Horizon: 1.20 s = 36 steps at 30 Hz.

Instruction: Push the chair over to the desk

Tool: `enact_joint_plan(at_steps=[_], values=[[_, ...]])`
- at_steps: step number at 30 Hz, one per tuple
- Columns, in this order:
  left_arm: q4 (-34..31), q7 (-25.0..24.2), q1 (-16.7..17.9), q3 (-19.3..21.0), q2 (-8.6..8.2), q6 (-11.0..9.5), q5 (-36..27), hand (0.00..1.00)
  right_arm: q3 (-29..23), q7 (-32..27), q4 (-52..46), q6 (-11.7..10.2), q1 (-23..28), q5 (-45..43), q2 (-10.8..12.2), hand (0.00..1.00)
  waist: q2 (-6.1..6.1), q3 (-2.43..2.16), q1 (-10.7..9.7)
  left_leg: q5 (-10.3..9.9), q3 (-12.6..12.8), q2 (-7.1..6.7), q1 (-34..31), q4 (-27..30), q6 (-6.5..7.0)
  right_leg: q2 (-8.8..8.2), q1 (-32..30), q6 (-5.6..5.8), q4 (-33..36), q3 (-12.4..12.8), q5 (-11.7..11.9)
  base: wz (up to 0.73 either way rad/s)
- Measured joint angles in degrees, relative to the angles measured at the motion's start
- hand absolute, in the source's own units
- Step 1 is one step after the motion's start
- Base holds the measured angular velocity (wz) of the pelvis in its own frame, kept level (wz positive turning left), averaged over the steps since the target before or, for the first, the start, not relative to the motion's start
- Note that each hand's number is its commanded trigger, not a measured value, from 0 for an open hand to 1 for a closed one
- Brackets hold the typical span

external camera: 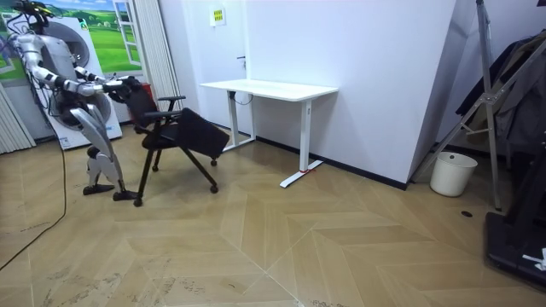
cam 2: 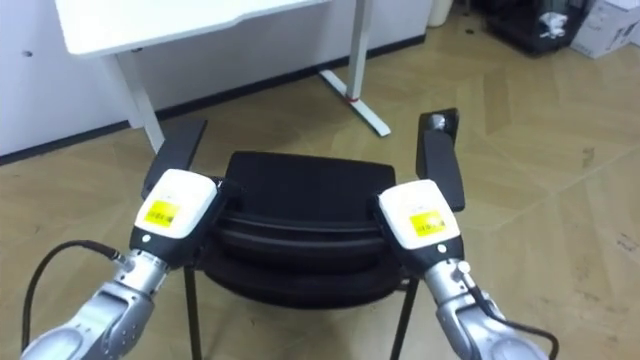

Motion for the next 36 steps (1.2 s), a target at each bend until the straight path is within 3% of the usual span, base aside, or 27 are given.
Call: enact_joint_plan(at_steps=[2,3,4,6,7,8,9,10,11,13,14,16,18,19,20,21,22,23,24,26,29,31,34,36], values=[[0.2,0.0,-0.2,0.4,-0.16,-0.1,0.0,1.00,-0.2,0.7,-0.4,0.0,-0.1,0.1,-0.1,1.00,0.23,-0.01,0.7,-1.1,-0.1,1.59,0.7,1.4,-1.48,0.92,0.3,-0.60,2.4,-1.2,-3.3,0.29],[0.3,-0.1,-0.7,0.5,-0.23,-0.1,0.0,1.00,-0.2,1.4,-0.3,0.0,-0.5,0.3,0.0,1.00,-0.30,0.36,1.0,-1.6,0.5,2.27,0.0,5.5,-2.35,0.77,0.7,-1.15,4.4,-1.6,-5.7,0.38],[0.5,-0.2,-1.0,0.5,-0.24,-0.1,0.0,1.00,-0.2,1.9,-0.1,-0.1,-0.7,0.3,0.1,1.00,-0.68,0.61,0.9,-1.5,0.9,3.04,-1.0,8.8,-2.45,0.81,1.3,-1.36,5.1,-1.8,-6.7,0.52],[1.4,-0.6,-1.1,0.5,-0.34,-0.1,0.1,1.00,-0.2,3.3,0.2,-0.7,-0.7,0.3,0.2,1.00,-1.16,1.06,1.3,0.3,1.6,6.25,-5.4,22.5,-5.05,1.64,4.1,-2.18,6.7,-3.0,-9.9,0.43],[1.5,-0.6,-1.0,0.5,-0.29,-0.1,0.1,1.00,-0.2,3.5,0.2,-0.8,-0.7,0.3,0.2,1.00,-1.11,1.04,1.5,1.3,1.6,7.01,-6.6,25.7,-5.27,1.81,4.5,-2.46,7.2,-3.3,-10.7,0.27],[1.8,-0.6,-0.8,0.6,-0.37,-0.2,0.0,1.00,-0.2,3.7,0.2,-1.2,-0.7,0.3,0.2,1.00,-1.13,1.01,1.6,4.1,1.7,8.18,-8.6,30.8,-5.63,1.84,5.4,-2.90,8.1,-4.1,-12.2,0.30],[2.0,-0.6,-0.7,0.7,-0.46,-0.4,0.0,1.00,-0.3,3.9,0.2,-1.3,-0.7,0.3,0.1,1.00,-1.47,0.97,2.0,6.9,2.1,8.85,-10.1,34.2,-5.71,1.70,6.2,-3.73,8.7,-4.4,-13.1,0.27],[2.0,-0.6,-0.6,0.7,-0.51,-0.4,0.0,1.00,-0.3,4.1,0.2,-1.3,-0.7,0.3,0.1,1.00,-1.73,0.83,2.5,7.7,2.1,8.83,-10.7,35.3,-5.55,1.46,6.2,-3.81,9.3,-4.3,-13.6,0.18],[1.8,-0.4,-0.6,0.8,-0.82,-0.4,0.0,1.00,-0.3,4.4,0.1,-1.3,-1.1,0.3,-0.2,1.00,-1.87,0.83,3.0,7.6,1.9,9.17,-12.4,36.1,-5.46,1.38,6.5,-3.94,9.6,-4.7,-14.4,0.10],[2.0,-0.2,-0.9,0.8,-1.10,-0.2,0.1,1.00,-0.3,4.6,0.3,-1.3,-1.6,0.4,-0.4,1.00,-2.71,1.36,3.8,6.7,1.9,9.16,-15.0,35.5,-5.91,0.47,7.9,-4.32,9.9,-5.9,-15.4,0.16],[1.6,-0.1,-0.8,0.7,-1.02,-0.1,0.2,1.00,-0.2,4.9,0.5,-1.4,-1.7,0.5,-0.5,1.00,-3.19,1.61,4.0,6.5,1.9,9.08,-17.3,33.9,-6.10,-0.15,8.9,-4.29,9.9,-6.7,-16.3,0.26],[1.6,0.1,-0.3,0.6,-0.93,0.0,0.2,1.00,-0.2,4.8,0.5,-1.6,-1.5,0.5,-0.6,1.00,-3.39,1.63,3.9,6.5,2.0,8.86,-20.7,28.6,-6.18,-0.55,10.2,-3.76,9.2,-7.2,-17.3,0.19],[0.2,0.9,0.8,0.7,-0.49,0.1,0.2,1.00,0.1,4.3,0.1,-1.9,-1.1,0.4,-0.6,1.00,-3.54,1.46,4.1,7.4,3.4,8.60,-22.9,16.3,-6.19,-0.86,11.5,-3.10,7.9,-7.4,-18.1,0.00],[-0.3,1.0,1.2,0.7,-0.24,0.2,0.3,1.00,0.2,4.0,0.0,-1.9,-1.0,0.4,-0.7,1.00,-3.55,1.35,4.1,8.3,3.6,8.37,-23.4,12.8,-6.10,-0.88,11.8,-2.89,7.6,-7.4,-18.4,0.00],[-1.1,1.0,2.2,1.0,-0.15,0.3,0.8,1.00,0.2,3.4,0.0,-2.0,-0.5,0.1,-0.5,1.00,-3.75,1.00,4.3,12.0,3.5,7.71,-23.5,6.9,-5.88,-1.04,12.7,-2.31,7.1,-7.1,-18.9,-0.12],[-2.1,1.1,3.5,1.4,-0.17,0.4,1.4,1.00,0.2,3.1,-0.1,-2.0,0.1,-0.5,-0.3,1.00,-4.26,0.29,4.8,16.6,3.6,6.57,-22.4,2.8,-5.67,-1.59,13.2,-1.56,6.9,-6.2,-19.4,-0.19],[-2.7,1.1,4.0,1.6,-0.14,0.4,1.5,1.00,0.2,3.0,-0.3,-2.0,0.3,-0.5,-0.3,1.00,-4.23,-0.07,5.1,18.4,3.6,5.93,-21.6,1.5,-5.49,-1.88,13.3,-1.16,6.9,-5.8,-19.6,-0.19],[-3.5,1.1,4.5,2.0,-0.22,0.6,1.6,1.00,0.2,2.5,-0.6,-2.0,0.4,-0.5,-0.3,1.00,-3.96,-0.45,5.2,20.0,3.6,4.60,-20.4,0.3,-4.47,-2.47,13.9,-0.39,6.5,-5.5,-19.9,-0.03],[-3.7,1.0,4.6,2.1,-0.30,0.8,1.5,1.00,0.2,2.2,-0.7,-1.9,0.4,-0.8,-0.2,1.00,-4.27,-0.40,5.2,20.7,3.6,3.61,-19.6,-0.3,-4.17,-2.84,15.1,0.44,5.0,-5.5,-19.7,0.05],[-3.8,0.9,4.2,2.2,-0.33,1.1,1.5,1.00,0.2,1.7,-1.1,-1.5,0.4,-0.8,-0.2,1.00,-4.55,-0.51,5.5,20.0,3.9,2.43,-19.0,-0.4,-3.61,-3.56,16.4,1.30,3.0,-5.6,-19.5,0.10],[-3.8,0.8,3.8,2.3,-0.24,1.2,1.1,1.00,0.2,1.7,-2.2,-0.7,0.2,-0.9,-0.1,1.00,-4.67,-0.01,6.2,17.5,5.0,0.86,-17.4,0.0,-2.95,-5.35,18.9,2.71,1.1,-5.6,-19.7,-0.05],[-4.0,0.7,3.8,2.4,-0.36,1.2,1.1,1.00,0.1,1.5,-2.4,-0.7,0.1,-1.0,-0.4,1.00,-4.85,-0.04,6.4,15.8,5.6,-0.36,-17.0,0.7,-2.28,-6.97,19.4,3.94,2.5,-5.7,-20.4,0.00],[-4.3,0.3,3.7,2.4,-1.05,1.4,1.0,1.00,0.1,1.5,-2.5,-0.3,-0.4,-0.9,-0.6,1.00,-4.32,0.30,6.0,12.6,6.7,-1.67,-16.2,2.7,-0.77,-10.96,16.0,5.18,15.4,-6.6,-20.6,0.09],[-4.1,-1.0,3.3,2.4,-1.41,1.4,1.0,1.00,0.0,1.4,-2.3,-0.3,0.0,-0.7,-0.7,1.00,-4.20,0.58,5.4,10.1,7.4,-2.42,-14.2,4.6,0.62,-14.39,12.8,4.98,26.8,-5.5,-17.2,0.20]])
